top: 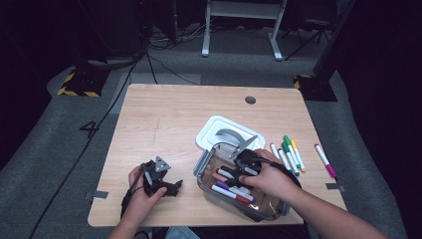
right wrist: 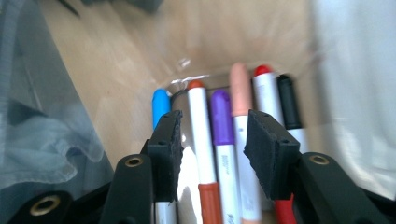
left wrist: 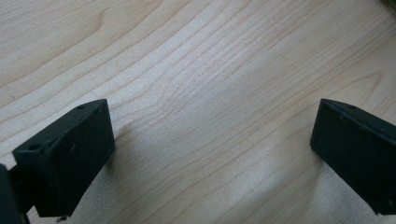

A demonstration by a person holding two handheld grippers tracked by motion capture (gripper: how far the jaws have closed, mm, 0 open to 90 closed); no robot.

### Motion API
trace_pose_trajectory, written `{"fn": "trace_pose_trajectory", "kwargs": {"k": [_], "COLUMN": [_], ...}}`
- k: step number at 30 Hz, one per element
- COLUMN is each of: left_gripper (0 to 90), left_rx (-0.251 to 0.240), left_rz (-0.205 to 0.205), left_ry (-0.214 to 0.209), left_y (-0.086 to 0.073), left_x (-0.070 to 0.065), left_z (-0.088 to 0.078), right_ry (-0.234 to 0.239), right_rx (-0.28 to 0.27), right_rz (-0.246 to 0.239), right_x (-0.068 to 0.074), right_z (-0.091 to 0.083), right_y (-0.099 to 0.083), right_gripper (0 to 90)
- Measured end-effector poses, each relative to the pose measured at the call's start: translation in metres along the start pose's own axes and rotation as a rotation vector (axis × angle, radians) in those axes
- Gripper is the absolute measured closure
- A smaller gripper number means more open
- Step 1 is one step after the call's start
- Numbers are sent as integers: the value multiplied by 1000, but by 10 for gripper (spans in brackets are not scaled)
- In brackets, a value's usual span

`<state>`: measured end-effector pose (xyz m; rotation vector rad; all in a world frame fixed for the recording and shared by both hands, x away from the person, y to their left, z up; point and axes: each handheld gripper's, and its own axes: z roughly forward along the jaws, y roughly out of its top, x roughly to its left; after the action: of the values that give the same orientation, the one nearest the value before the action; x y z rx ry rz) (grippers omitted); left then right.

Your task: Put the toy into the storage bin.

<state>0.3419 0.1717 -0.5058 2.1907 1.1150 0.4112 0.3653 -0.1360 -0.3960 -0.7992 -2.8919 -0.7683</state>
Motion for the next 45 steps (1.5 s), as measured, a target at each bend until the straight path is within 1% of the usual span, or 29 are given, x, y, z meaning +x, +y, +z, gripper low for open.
{"fn": "trace_pose_trajectory", "kwargs": {"k": [3, 5, 7, 10, 11, 13, 14, 17, 20, 21, 22, 24, 25, 27, 28, 30, 32, 33, 34, 35, 36, 37, 38, 40, 41, 42, 43, 45], "left_gripper": [1, 1, 1, 1, 1, 1, 1, 1, 1, 1, 1, 1, 1, 1, 1, 1, 1, 1, 1, 1, 1, 1, 1, 1, 1, 1, 1, 1], "left_rx": [0, 0, 0, 0, 0, 0, 0, 0, 0, 0, 0, 0, 0, 0, 0, 0, -1, -1, -1, -1, 0, 0, 0, 0, 0, -1, -1, -1], "left_rz": [0, 0, 0, 0, -1, -1, 0, -2, -1, -1, -1, -2, -2, -1, -1, 0, -1, -1, -2, -2, -2, -2, -1, -1, -1, -1, -3, -2], "left_ry": [0, 0, 0, 0, 0, 0, 0, -1, 0, 0, 0, 0, 0, 0, 0, 0, 0, 0, -1, -1, -1, -1, 0, 0, 0, 0, -1, -1], "left_y": [0, 0, 0, 0, 0, 0, 0, 0, 0, 0, 0, 0, 0, 0, 0, 0, 0, 0, 0, 0, 0, 0, 0, 0, 0, 0, 0, 0], "left_x": [0, 0, 0, 0, 0, 0, 0, 0, 0, 0, 0, 0, 0, 0, 0, 0, 0, 0, 0, 0, 0, 0, 0, 0, 0, 0, 0, 0], "left_z": [0, 0, 0, 0, 0, 0, 0, 0, 0, 0, 0, 0, 0, 0, 0, 0, 0, 0, 0, 0, 0, 0, 0, 0, 0, 0, 0, 0], "right_ry": [-35, -61, -98, -155, -164, -204, -223, -264, -313, -313, -339, -360, -360, -379, -392, -405, -410, -410, -419, -419, -422, -422, -426, -427, -427, -421, -419, -418], "right_rx": [-59, -101, -144, -207, -218, -240, -246, -253, -245, -245, -236, -218, -218, -200, -190, -174, -159, -159, -140, -140, -119, -119, -105, -96, -96, -90, -80, -71], "right_rz": [13, 32, 44, 78, 89, 124, 137, 195, 247, 247, 282, 331, 331, 373, 402, 433, 459, 459, 490, 490, 521, 521, 543, 568, 568, 581, 597, 610], "right_x": [-5, -11, -18, -30, -33, -45, -50, -67, -86, -86, -100, -113, -113, -127, -137, -148, -159, -159, -168, -168, -177, -177, -184, -190, -190, -192, -196, -200], "right_z": [-22, -37, -52, -74, -79, -91, -95, -103, -106, -106, -107, -107, -107, -105, -102, -98, -94, -94, -91, -91, -87, -87, -82, -77, -77, -74, -69, -64], "right_y": [-3, -5, -8, -14, -16, -23, -26, -38, -51, -51, -60, -70, -70, -81, -90, -99, -108, -108, -117, -117, -124, -124, -132, -137, -137, -140, -144, -147], "right_gripper": [565, 565, 560, 560, 565, 570, 575, 584, 591, 591, 592, 600, 600, 609, 616, 622, 622, 622, 626, 626, 627, 627, 628, 628, 628, 627, 625, 626]}}
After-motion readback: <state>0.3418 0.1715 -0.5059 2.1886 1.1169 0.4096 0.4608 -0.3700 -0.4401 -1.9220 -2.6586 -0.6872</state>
